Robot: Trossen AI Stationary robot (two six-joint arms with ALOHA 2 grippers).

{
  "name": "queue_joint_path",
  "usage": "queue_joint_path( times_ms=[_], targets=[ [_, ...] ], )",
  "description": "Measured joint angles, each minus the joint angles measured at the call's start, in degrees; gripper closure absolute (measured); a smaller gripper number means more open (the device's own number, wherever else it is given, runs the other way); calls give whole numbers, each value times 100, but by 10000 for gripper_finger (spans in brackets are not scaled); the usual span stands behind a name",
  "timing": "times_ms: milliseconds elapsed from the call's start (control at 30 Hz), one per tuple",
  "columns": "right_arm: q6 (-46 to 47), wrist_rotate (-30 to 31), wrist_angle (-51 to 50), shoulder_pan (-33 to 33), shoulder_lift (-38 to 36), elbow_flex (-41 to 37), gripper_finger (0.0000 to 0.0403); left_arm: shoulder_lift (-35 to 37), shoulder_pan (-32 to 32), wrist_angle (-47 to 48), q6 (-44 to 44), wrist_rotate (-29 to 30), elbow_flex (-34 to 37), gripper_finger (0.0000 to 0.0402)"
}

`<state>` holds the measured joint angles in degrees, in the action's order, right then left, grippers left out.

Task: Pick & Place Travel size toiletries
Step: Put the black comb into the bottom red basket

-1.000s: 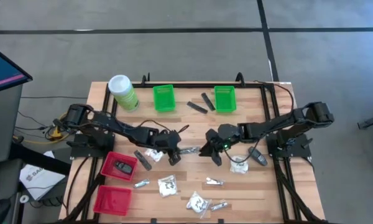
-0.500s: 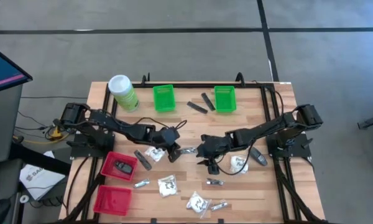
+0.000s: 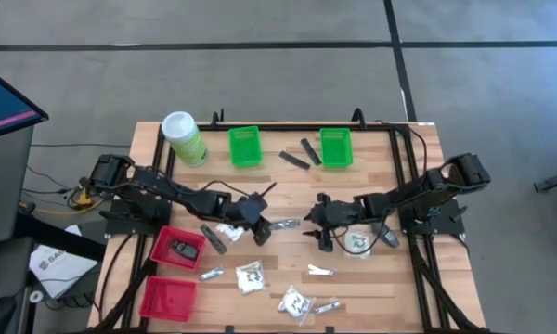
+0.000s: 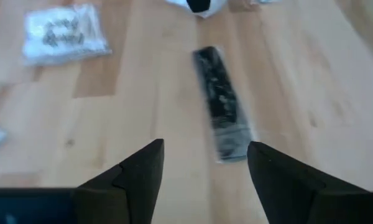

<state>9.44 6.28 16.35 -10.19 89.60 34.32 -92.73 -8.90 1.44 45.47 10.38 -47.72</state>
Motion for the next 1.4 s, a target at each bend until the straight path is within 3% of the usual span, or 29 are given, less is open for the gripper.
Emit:
queue_joint_path(
  times_ms=[133,433,600,900,1067,1200,1400],
  targets=[
    [-740,-127,208,220,79,1,178,-101,137,12,0,20,-4,401],
    [-1335,-567,165,522,79,-1,178,-696,207,-218,86,-145,-2,401],
    [-654,590,114,426,41,-1,178,-772,207,-250,114,-154,-2,401],
    [-516,918,-6,237,24,150,181,-769,207,-169,386,-121,-2,401],
    [-705,381,10,343,176,232,190,-769,207,76,450,-111,-2,401],
    [-1769,-150,-12,514,476,383,197,-765,210,104,404,-88,-2,401],
    [-2762,-222,-527,486,945,802,204,-765,222,194,330,-91,-2,401]
  ],
)
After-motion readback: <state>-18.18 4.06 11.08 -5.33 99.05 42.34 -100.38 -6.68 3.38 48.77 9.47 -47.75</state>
